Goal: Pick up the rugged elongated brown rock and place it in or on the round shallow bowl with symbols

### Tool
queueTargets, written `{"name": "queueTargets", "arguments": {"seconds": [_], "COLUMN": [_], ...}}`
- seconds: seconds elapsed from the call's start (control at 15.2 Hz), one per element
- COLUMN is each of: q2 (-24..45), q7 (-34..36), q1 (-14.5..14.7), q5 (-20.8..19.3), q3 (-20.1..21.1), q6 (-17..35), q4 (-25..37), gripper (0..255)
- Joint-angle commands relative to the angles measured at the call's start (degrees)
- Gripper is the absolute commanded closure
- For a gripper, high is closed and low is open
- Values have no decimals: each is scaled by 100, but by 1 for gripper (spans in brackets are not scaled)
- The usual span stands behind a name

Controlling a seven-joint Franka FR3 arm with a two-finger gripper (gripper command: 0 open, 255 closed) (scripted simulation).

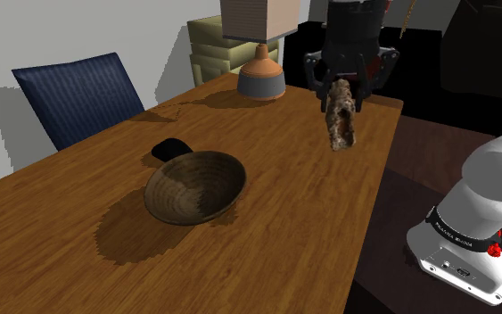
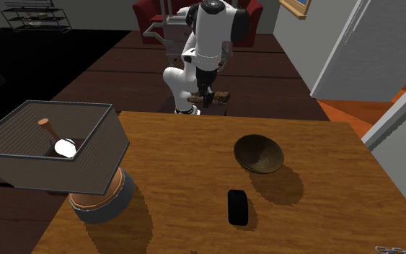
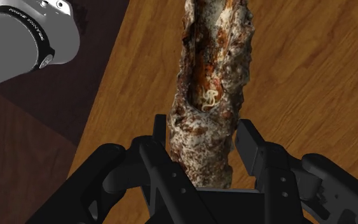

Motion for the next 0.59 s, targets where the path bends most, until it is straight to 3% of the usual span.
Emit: {"name": "queueTargets", "arguments": {"seconds": [0.0, 0.33, 0.53], "q2": [341, 1305, 2016], "q7": [248, 992, 1550], "q1": [-158, -712, -1231], "q5": [30, -90, -375], "q3": [333, 1397, 2301], "q6": [85, 277, 376], "q4": [340, 1318, 1989], "gripper": [255, 255, 255]}}
